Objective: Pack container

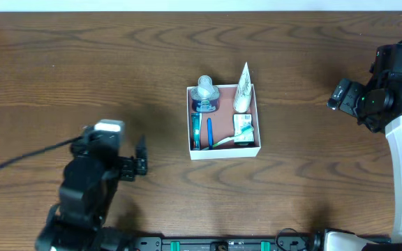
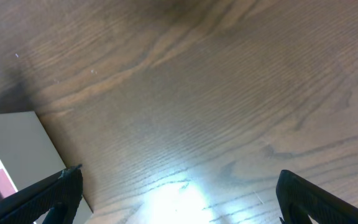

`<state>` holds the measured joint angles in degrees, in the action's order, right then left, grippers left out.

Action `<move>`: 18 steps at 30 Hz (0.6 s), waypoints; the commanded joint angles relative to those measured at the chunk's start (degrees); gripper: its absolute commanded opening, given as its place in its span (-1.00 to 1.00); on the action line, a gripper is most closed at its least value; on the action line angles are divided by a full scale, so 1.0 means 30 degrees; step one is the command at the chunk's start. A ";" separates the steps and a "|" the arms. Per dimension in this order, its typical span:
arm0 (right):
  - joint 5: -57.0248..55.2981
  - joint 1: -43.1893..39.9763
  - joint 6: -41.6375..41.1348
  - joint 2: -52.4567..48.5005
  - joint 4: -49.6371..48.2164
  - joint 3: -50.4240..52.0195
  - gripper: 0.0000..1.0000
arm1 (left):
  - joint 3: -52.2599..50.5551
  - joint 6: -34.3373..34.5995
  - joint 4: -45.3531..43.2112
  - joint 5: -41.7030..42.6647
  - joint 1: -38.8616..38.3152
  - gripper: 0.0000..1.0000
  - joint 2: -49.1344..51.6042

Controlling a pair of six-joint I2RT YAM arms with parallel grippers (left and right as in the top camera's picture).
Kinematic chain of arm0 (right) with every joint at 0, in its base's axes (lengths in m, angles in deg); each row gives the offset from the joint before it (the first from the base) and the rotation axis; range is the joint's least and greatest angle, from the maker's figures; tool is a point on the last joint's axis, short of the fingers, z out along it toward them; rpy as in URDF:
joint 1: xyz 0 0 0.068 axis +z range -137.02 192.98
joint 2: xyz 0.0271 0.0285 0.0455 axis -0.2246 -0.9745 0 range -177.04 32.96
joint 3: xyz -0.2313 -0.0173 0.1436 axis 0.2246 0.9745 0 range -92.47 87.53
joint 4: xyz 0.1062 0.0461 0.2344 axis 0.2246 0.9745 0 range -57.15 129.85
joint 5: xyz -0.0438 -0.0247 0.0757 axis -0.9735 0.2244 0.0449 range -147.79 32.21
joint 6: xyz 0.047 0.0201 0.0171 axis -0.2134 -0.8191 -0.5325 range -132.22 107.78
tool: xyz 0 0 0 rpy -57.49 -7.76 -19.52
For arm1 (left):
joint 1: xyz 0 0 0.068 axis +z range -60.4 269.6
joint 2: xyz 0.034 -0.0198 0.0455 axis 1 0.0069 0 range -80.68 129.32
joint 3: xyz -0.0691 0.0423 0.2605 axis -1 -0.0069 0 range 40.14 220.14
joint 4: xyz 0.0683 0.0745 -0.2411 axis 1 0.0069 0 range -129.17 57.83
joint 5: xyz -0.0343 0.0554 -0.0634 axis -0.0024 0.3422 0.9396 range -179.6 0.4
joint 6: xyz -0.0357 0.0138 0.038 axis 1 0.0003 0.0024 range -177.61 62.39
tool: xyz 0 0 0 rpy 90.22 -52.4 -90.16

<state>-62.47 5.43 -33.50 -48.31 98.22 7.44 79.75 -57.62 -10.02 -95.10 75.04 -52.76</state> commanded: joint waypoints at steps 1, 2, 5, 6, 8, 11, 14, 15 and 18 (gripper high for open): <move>-0.0073 -0.0102 -0.0029 -0.0022 0.0015 -0.0153 0.98 | -0.2477 -0.0204 -0.2127 0.1537 0.1668 0.96 -0.1698; -0.0073 -0.0102 -0.0029 -0.0022 0.0015 -0.0153 0.98 | -0.3330 -0.0211 -0.3213 0.2098 0.2186 0.96 -0.2222; -0.0073 -0.0102 -0.0036 -0.0022 0.0015 -0.0153 0.99 | -0.5610 -0.0204 -0.6215 0.3351 0.3249 0.96 -0.3453; -0.0066 -0.0102 -0.0036 -0.0022 0.0015 -0.0153 0.99 | -0.6127 -0.0204 -0.6929 0.3628 0.3417 0.96 -0.3723; -0.0066 -0.0102 -0.0036 -0.0022 0.0015 -0.0153 0.99 | -0.7417 -0.0197 -0.8539 0.4211 0.3781 0.96 -0.4473; -0.0073 -0.0102 -0.0036 -0.0022 0.0015 -0.0153 0.98 | -0.9107 -0.0058 -1.0171 0.4874 0.4233 0.96 -0.5668; -0.0073 -0.0102 -0.0036 -0.0022 0.0015 -0.0153 0.98 | -1.0287 -0.0051 -1.1001 0.5202 0.4473 0.96 -0.6535; -0.0073 -0.0102 -0.0036 -0.0022 0.0015 -0.0153 0.98 | -1.0644 -0.0044 -1.1132 0.5202 0.4481 0.96 -0.6761; -0.0073 -0.0102 -0.0036 -0.0022 0.0015 -0.0153 0.99 | -1.1256 -0.0044 -1.1103 0.5202 0.4546 0.96 -0.7045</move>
<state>-62.47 5.43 -33.50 -48.31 98.22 7.44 47.32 -57.64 -42.74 -80.91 88.11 -72.74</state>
